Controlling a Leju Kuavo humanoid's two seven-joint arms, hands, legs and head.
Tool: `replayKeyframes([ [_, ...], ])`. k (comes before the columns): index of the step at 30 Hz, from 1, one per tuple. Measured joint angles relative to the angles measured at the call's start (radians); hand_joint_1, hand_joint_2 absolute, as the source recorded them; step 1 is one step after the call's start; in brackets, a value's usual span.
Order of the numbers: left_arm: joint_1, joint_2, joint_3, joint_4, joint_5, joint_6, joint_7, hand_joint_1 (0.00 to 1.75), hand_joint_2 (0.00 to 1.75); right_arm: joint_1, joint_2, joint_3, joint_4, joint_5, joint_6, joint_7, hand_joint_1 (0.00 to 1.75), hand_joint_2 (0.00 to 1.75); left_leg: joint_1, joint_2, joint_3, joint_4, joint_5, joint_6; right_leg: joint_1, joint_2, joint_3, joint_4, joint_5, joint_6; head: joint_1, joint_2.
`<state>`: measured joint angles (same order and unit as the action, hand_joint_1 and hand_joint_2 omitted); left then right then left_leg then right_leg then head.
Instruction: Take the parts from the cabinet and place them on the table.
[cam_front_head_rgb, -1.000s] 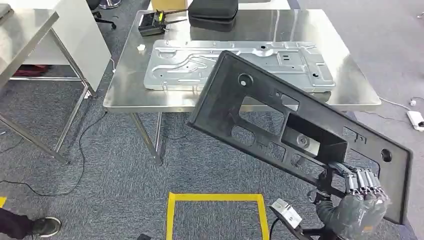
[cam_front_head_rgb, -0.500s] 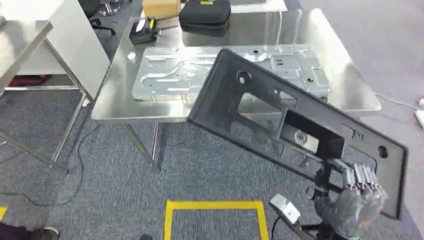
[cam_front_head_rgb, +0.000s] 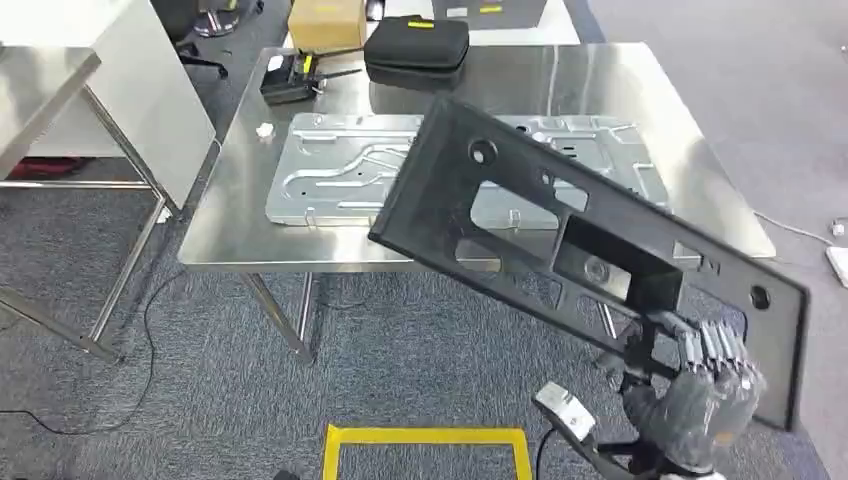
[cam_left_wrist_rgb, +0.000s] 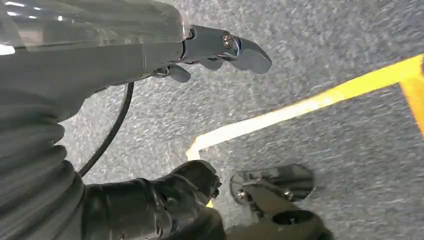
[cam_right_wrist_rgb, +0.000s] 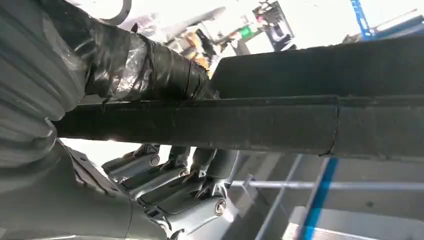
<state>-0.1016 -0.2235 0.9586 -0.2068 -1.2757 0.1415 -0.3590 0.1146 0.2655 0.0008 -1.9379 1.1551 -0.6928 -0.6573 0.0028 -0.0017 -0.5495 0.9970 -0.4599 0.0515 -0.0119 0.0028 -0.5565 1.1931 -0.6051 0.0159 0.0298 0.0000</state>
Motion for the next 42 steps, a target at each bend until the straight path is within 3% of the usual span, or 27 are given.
replayKeyframes([
  [2,-0.001,-0.001,0.000,0.000,0.000,-0.003,0.000,0.00,1.75,0.000,-0.002,0.000,0.004,0.000,0.000,0.001,1.75,1.75,0.001,-0.001,0.010,0.000,-0.014,-0.002,-0.008,0.000,-0.100,0.125,-0.048,0.013,0.000,0.000],
  [3,0.001,-0.001,0.000,0.000,0.000,-0.003,0.000,0.00,1.75,0.000,-0.003,0.000,0.006,0.000,0.000,0.001,1.75,1.75,0.003,-0.001,0.020,0.001,-0.022,-0.005,-0.012,-0.001,-0.122,0.127,-0.030,0.016,-0.002,0.000],
  [4,0.004,-0.001,0.000,0.000,0.000,-0.005,0.000,0.00,1.75,0.000,-0.003,0.000,0.007,0.000,0.000,0.002,1.75,1.75,0.006,-0.002,0.032,0.001,-0.030,-0.010,-0.016,-0.001,-0.122,0.090,0.009,0.020,-0.001,0.000],
  [6,0.006,-0.001,0.000,0.000,0.000,-0.005,0.000,0.00,1.75,-0.002,-0.003,0.000,0.008,0.001,0.000,0.006,1.75,1.75,0.014,-0.003,0.065,0.003,-0.055,-0.024,-0.024,-0.004,-0.079,-0.071,0.134,0.032,0.000,0.000],
  [7,0.007,-0.002,0.000,0.000,0.000,-0.005,0.000,0.00,1.75,-0.004,-0.003,0.000,0.009,0.001,0.000,0.007,1.75,1.75,0.015,-0.002,0.065,0.003,-0.067,-0.032,-0.027,-0.006,-0.067,-0.129,0.174,0.033,0.000,0.000],
  [8,0.004,-0.002,0.000,0.000,0.000,-0.005,0.001,0.00,1.75,-0.007,-0.004,0.000,0.012,0.000,0.000,0.008,1.75,1.75,0.015,-0.003,0.080,0.009,-0.072,-0.038,-0.017,-0.007,-0.076,-0.124,0.146,0.029,0.001,0.000],
  [9,-0.001,-0.002,0.000,0.000,0.000,-0.005,0.003,0.00,1.75,-0.012,-0.005,0.003,0.013,0.000,0.000,0.008,1.75,1.75,0.013,-0.002,0.068,0.007,-0.082,-0.051,-0.011,-0.009,-0.071,-0.129,0.139,0.005,0.002,0.000],
  [12,-0.002,-0.002,-0.002,0.000,-0.005,-0.004,0.008,0.00,1.75,-0.025,-0.005,0.017,0.014,0.000,0.000,0.020,1.75,1.75,0.013,0.001,0.092,0.004,-0.089,-0.066,-0.014,0.000,-0.058,-0.134,0.138,-0.023,0.002,0.000],
  [13,-0.003,-0.002,-0.002,0.000,-0.006,-0.004,0.008,0.00,1.75,-0.032,-0.005,0.024,0.014,0.003,0.000,0.023,1.75,1.75,0.016,0.000,0.084,0.032,-0.095,-0.068,-0.016,0.000,-0.045,-0.141,0.136,-0.029,0.001,0.000],
  [14,-0.007,-0.002,-0.004,0.000,-0.008,-0.004,0.008,0.00,1.75,-0.040,-0.006,0.033,0.014,0.005,0.000,0.028,1.75,1.75,0.016,0.000,0.047,0.099,-0.098,-0.069,-0.015,-0.001,-0.036,-0.145,0.131,-0.035,-0.002,0.000],
  [16,-0.009,-0.002,-0.007,0.000,-0.009,-0.005,0.009,0.00,1.75,-0.051,-0.010,0.049,0.014,0.013,0.000,0.035,1.75,1.75,0.017,0.001,-0.064,0.260,-0.145,-0.076,-0.011,-0.002,-0.021,-0.151,0.120,-0.042,-0.003,0.000],
  [18,-0.006,-0.002,-0.010,0.000,-0.010,-0.006,0.010,0.00,1.75,-0.061,-0.013,0.060,0.019,0.020,0.000,0.045,1.75,1.75,0.016,0.000,-0.136,0.324,-0.199,-0.073,-0.005,0.002,0.000,-0.153,0.104,-0.046,-0.003,0.000],
  [19,-0.006,-0.002,-0.011,0.000,-0.010,-0.006,0.011,0.00,1.75,-0.067,-0.015,0.066,0.023,0.023,0.000,0.052,1.75,1.75,0.016,0.000,-0.147,0.299,-0.192,-0.068,-0.002,0.005,0.015,-0.153,0.094,-0.046,-0.003,0.000],
  [20,-0.007,-0.002,-0.014,0.000,-0.013,-0.006,0.013,0.00,1.75,-0.075,-0.017,0.075,0.029,0.029,0.000,0.069,1.75,1.75,0.013,0.000,-0.142,0.243,-0.153,-0.060,0.001,0.006,0.031,-0.153,0.083,-0.046,-0.002,0.000],
  [22,-0.007,-0.001,-0.017,0.000,-0.013,-0.008,0.015,0.00,1.75,-0.098,-0.024,0.090,0.038,0.042,0.000,0.102,1.75,1.75,0.001,-0.001,-0.118,0.093,0.003,-0.032,0.006,0.006,0.053,-0.156,0.062,-0.046,-0.002,0.000],
  [23,-0.003,0.004,-0.017,0.000,-0.013,-0.008,0.015,0.00,1.75,-0.109,-0.030,0.096,0.047,0.049,0.000,0.116,1.75,1.75,-0.012,-0.007,-0.123,0.061,0.044,-0.023,0.011,0.010,0.067,-0.149,0.052,-0.040,0.000,0.000],
  [24,-0.005,0.003,-0.018,0.000,-0.014,-0.008,0.016,0.00,1.75,-0.116,-0.038,0.105,0.056,0.058,0.000,0.134,1.75,1.75,-0.013,-0.018,-0.117,0.062,0.012,-0.017,0.010,0.018,0.068,-0.152,0.041,-0.032,-0.002,0.000],
  [28,-0.013,0.001,-0.023,0.000,-0.015,-0.010,0.016,0.00,1.75,-0.146,-0.066,0.135,0.076,0.089,0.000,0.186,1.75,1.75,-0.007,-0.015,-0.065,0.035,0.030,-0.011,0.006,0.011,0.085,-0.112,0.033,-0.015,-0.002,0.000],
  [30,-0.021,0.000,-0.024,0.000,-0.015,-0.011,0.016,0.00,1.75,-0.160,-0.077,0.147,0.082,0.093,0.000,0.192,1.75,1.75,-0.006,-0.014,-0.058,0.034,0.024,0.000,0.007,0.006,0.025,-0.011,0.006,-0.008,-0.001,0.000],
  [32,-0.021,0.000,-0.024,0.000,-0.015,-0.012,0.016,0.00,1.75,-0.162,-0.090,0.160,0.093,0.098,0.000,0.206,1.75,1.75,-0.006,-0.015,-0.051,0.035,0.011,0.001,0.003,0.006,-0.071,0.113,-0.065,0.000,0.000,0.000],
  [33,-0.020,0.000,-0.024,0.000,-0.015,-0.013,0.017,0.00,1.75,-0.162,-0.095,0.162,0.097,0.101,0.000,0.207,1.75,1.75,-0.006,-0.016,-0.045,0.035,0.005,0.001,0.002,0.005,-0.099,0.134,-0.079,0.003,-0.001,0.000],
  [35,-0.014,0.000,-0.025,0.000,-0.016,-0.013,0.018,0.00,1.75,-0.162,-0.103,0.167,0.107,0.103,0.000,0.214,1.75,1.75,-0.005,-0.018,-0.021,0.035,-0.013,-0.001,-0.002,0.004,-0.108,0.070,-0.035,0.006,-0.001,0.000],
  [37,-0.012,-0.005,-0.025,0.000,-0.016,-0.013,0.018,0.00,1.75,-0.164,-0.110,0.177,0.113,0.107,0.000,0.226,1.75,1.75,-0.003,-0.018,0.009,0.035,-0.036,-0.009,-0.002,0.002,-0.075,-0.086,0.105,0.002,0.000,0.000],
  [38,-0.012,-0.005,-0.025,0.000,-0.015,-0.013,0.018,0.00,1.75,-0.165,-0.115,0.180,0.119,0.108,0.000,0.231,1.75,1.75,-0.004,-0.018,0.018,0.040,-0.043,-0.015,0.002,0.001,-0.082,-0.112,0.149,-0.005,0.000,0.000],
  [39,-0.015,-0.006,-0.025,0.000,-0.015,-0.013,0.018,0.00,1.75,-0.168,-0.120,0.184,0.124,0.108,0.000,0.234,1.75,1.75,-0.006,-0.022,0.012,0.039,-0.049,-0.023,0.010,-0.002,-0.081,-0.128,0.134,-0.013,0.001,0.000],
  [40,-0.018,-0.005,-0.026,0.000,-0.015,-0.013,0.018,0.00,1.75,-0.168,-0.122,0.190,0.127,0.109,0.000,0.238,1.75,1.75,-0.006,-0.022,0.011,0.036,-0.053,-0.027,0.007,0.001,-0.074,-0.126,0.151,-0.021,-0.002,0.000],
  [42,-0.018,-0.005,-0.026,0.000,-0.013,-0.007,0.020,0.00,1.75,-0.170,-0.124,0.199,0.132,0.109,0.000,0.245,1.75,1.75,-0.008,-0.020,0.023,0.040,-0.055,-0.037,0.008,0.004,-0.068,-0.131,0.142,-0.034,-0.002,0.000],
])
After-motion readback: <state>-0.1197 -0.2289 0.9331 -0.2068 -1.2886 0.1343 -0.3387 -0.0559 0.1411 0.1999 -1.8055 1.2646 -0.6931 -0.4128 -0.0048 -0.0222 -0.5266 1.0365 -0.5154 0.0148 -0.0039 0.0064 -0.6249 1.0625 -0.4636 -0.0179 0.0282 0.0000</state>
